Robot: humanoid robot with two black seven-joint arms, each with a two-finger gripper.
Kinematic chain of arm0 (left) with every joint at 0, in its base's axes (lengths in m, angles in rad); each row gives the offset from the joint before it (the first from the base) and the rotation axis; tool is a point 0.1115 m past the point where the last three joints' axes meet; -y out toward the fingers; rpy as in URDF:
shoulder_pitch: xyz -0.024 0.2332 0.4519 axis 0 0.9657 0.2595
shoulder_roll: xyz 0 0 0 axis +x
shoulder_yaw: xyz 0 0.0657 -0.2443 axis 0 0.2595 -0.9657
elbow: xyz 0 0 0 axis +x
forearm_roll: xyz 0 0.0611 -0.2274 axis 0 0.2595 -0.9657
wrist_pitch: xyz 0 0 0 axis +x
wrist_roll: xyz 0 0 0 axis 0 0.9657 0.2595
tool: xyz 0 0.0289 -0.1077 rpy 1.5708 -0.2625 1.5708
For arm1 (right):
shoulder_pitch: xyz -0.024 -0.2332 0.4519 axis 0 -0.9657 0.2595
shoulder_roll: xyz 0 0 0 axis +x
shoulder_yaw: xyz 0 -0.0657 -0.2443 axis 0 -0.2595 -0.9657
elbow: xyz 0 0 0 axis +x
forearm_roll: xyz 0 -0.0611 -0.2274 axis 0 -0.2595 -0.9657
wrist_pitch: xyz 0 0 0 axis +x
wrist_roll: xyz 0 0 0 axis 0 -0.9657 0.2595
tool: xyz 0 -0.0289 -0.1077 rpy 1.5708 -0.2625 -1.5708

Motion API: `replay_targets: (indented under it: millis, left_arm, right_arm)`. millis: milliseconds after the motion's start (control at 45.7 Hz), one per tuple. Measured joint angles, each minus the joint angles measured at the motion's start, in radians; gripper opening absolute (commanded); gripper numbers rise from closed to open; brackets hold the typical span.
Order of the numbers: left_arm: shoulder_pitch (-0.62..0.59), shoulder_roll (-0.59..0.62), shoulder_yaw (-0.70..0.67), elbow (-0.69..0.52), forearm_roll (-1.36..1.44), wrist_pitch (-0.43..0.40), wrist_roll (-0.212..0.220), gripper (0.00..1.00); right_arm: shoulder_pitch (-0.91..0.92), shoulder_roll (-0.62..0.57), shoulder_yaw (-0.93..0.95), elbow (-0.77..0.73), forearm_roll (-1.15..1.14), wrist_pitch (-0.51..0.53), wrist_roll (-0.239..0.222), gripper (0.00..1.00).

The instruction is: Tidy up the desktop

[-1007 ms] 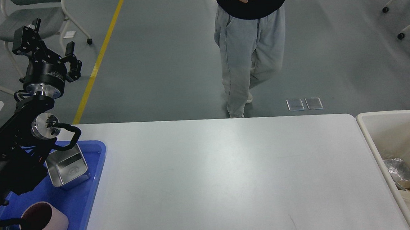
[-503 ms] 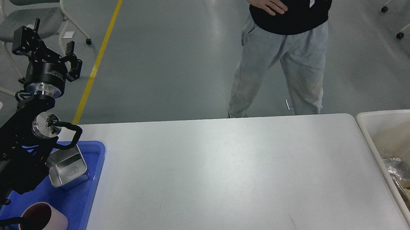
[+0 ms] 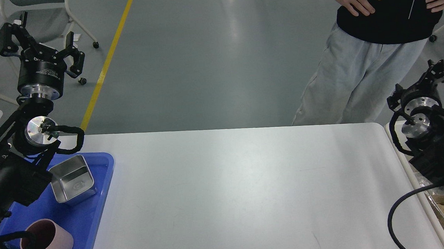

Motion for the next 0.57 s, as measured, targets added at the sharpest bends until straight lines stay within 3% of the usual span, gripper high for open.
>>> replay_targets:
  millis: [219,438,569]
  left_arm:
    - [0.001,-0.014,-0.004,0.005,-0.146,-0.009,0.020,0.97]
    - [-0.001,-0.078,-0.044,0.047,-0.258,-0.023,0.162,0.97]
    - [-0.003,-0.130,-0.081,0.079,-0.267,-0.048,0.197,0.97]
  right_arm:
    - [0.004,0.091,0.154,0.006,0.000,0.014,0.000,1.00]
    - [0.020,0.139,0.182,0.007,-0.002,0.077,0.004,1.00]
    - [0.023,0.163,0.182,0.006,-0.002,0.108,0.010,1.00]
